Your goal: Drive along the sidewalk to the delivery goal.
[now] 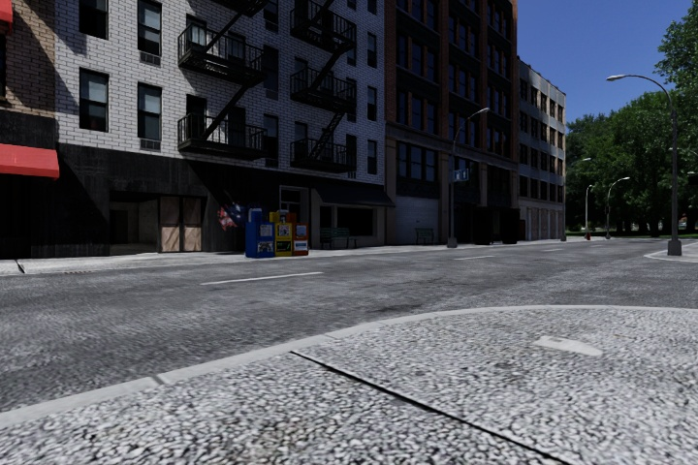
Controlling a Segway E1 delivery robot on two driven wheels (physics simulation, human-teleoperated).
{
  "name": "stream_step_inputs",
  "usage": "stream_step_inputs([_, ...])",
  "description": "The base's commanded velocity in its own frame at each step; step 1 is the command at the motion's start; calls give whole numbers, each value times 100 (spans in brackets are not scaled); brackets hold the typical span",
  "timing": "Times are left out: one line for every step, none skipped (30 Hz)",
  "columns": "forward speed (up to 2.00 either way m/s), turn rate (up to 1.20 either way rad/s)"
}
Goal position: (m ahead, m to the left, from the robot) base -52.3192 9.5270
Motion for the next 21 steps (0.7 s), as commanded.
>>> stream_step_inputs([0,0])
stream_step_inputs([0,0])
stream_step_inputs([0,0])
stream_step_inputs([0,0])
stream_step_inputs([0,0])
stream_step_inputs([0,0])
stream_step_inputs([0,0])
stream_step_inputs([0,0])
stream_step_inputs([0,0])
stream_step_inputs([0,0])
stream_step_inputs([0,0])
stream_step_inputs([0,0])
stream_step_inputs([0,-4])
stream_step_inputs([0,-6])
stream_step_inputs([0,-6])
stream_step_inputs([0,-6])
stream_step_inputs([0,-6])
stream_step_inputs([0,-7])
stream_step_inputs([0,-17])
stream_step_inputs([0,-17])
stream_step_inputs([0,-21])
